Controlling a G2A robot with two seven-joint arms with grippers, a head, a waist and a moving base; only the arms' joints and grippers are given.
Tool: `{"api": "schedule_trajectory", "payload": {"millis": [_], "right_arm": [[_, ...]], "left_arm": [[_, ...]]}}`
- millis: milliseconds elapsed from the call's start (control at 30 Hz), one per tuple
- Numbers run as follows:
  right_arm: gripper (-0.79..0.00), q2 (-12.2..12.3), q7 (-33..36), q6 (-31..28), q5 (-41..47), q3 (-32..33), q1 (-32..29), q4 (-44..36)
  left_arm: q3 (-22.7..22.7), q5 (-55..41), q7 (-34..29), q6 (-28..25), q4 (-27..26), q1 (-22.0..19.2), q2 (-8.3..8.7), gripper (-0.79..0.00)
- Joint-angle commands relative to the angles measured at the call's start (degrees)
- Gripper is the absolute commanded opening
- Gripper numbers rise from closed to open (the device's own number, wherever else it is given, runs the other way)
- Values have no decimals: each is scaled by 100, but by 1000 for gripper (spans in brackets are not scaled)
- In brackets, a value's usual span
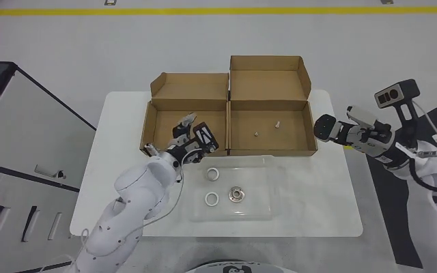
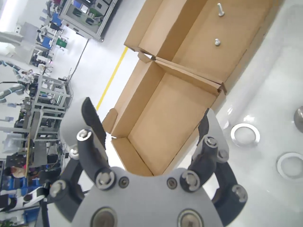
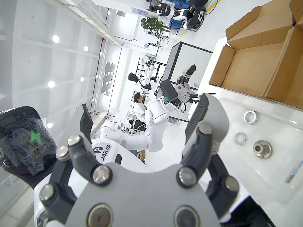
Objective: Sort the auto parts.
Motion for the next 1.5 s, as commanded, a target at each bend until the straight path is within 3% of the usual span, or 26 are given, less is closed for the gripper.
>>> {"api": "schedule_trajectory", "payload": {"millis": [0, 567, 733, 933, 1300, 1467], "right_arm": [[0, 0, 0, 0, 0, 0, 0, 0], [0, 0, 0, 0, 0, 0, 0, 0], [0, 0, 0, 0, 0, 0, 0, 0], [0, 0, 0, 0, 0, 0, 0, 0], [0, 0, 0, 0, 0, 0, 0, 0], [0, 0, 0, 0, 0, 0, 0, 0]], "left_arm": [[119, -138, -245, -98, 18, -57, -21, 0], [135, -279, -290, -151, 23, -102, -32, 0], [335, -745, -1227, -818, -117, -356, -62, 0], [961, -1929, -3121, -1109, -2, -1051, -213, 0], [2902, -3297, -4664, 370, 1060, -2897, -315, 0], [3496, -4173, -5089, 795, 1266, -3576, -303, 0]]}}
